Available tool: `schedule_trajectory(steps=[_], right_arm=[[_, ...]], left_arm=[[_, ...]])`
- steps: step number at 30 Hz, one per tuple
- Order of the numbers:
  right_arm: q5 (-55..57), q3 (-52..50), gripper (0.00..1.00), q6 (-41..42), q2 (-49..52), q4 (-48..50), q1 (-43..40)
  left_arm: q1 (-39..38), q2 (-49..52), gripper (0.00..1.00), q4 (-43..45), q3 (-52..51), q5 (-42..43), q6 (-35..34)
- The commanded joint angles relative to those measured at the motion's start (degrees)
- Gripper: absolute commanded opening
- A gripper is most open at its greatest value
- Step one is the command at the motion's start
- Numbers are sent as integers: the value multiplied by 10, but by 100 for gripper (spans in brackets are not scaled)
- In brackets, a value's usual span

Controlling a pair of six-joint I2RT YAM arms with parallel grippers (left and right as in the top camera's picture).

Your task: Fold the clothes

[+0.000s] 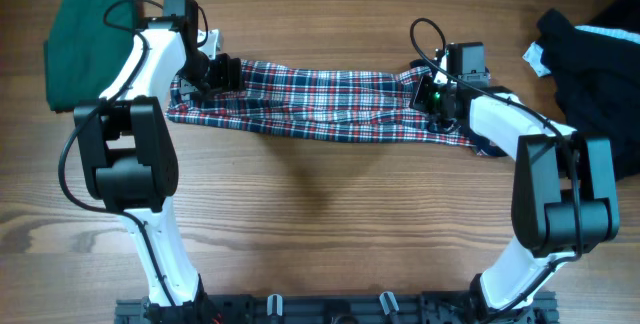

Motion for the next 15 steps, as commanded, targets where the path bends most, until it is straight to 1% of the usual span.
schedule_trajectory(steps=[1, 3, 5, 7, 9, 10, 12, 13, 15], right_arm=[[44, 19, 4, -29, 20, 6, -24], [39, 28, 3, -34, 20, 4, -31], [13, 48, 4, -49, 20, -9, -37], [-8, 74, 4, -63, 19, -33, -37], [-32, 118, 4, -68, 19, -74, -37], [-52, 140, 4, -79, 19, -94, -37], [-81, 186, 4, -83, 19, -141, -36], [-94, 207, 5, -83, 19, -162, -36], [-126, 252, 11, -80, 16, -216, -36]], left_arm=[[5, -4, 88, 15, 11, -7, 3], [5, -4, 89, 22, 11, -7, 3], [5, -4, 88, 26, 11, -7, 3], [5, -4, 85, 27, 11, -7, 3], [5, -4, 78, 25, 11, -7, 3], [5, -4, 72, 24, 11, -7, 3], [5, -4, 57, 21, 11, -7, 3], [5, -4, 47, 19, 11, -7, 3], [5, -4, 23, 14, 11, -8, 3]])
